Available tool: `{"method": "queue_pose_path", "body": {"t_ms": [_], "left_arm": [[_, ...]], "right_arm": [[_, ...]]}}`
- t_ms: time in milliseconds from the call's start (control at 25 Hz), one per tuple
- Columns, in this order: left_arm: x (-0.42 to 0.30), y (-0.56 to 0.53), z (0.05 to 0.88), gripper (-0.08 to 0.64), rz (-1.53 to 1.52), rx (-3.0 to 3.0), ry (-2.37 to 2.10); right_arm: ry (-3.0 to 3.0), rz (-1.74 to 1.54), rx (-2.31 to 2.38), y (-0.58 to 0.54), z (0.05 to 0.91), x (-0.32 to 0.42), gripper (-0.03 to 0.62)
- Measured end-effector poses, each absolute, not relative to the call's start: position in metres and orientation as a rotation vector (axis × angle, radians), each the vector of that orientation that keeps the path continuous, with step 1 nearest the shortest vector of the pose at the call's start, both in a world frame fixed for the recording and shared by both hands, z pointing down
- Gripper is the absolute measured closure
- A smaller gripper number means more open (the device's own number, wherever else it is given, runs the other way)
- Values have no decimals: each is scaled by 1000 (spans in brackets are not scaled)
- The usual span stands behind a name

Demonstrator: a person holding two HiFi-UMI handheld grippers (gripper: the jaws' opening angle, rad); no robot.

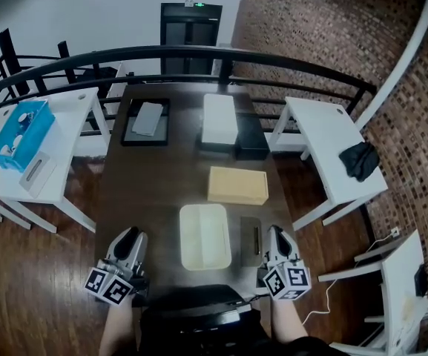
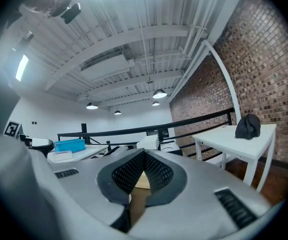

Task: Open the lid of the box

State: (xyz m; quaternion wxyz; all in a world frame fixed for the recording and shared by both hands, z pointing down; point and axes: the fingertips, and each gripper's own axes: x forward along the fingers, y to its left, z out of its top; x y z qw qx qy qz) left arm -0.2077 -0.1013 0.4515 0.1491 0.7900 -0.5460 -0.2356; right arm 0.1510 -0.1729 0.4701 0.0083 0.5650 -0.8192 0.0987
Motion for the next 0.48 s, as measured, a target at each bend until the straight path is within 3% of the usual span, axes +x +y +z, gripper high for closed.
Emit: {"method": "queue_pose_path", "body": {"t_ms": [480], "left_arm": [[-206, -112, 463, 454, -634, 2241, -1588]], "right_arm": [[-2544, 329, 1774, -183, 475, 160, 592]]}}
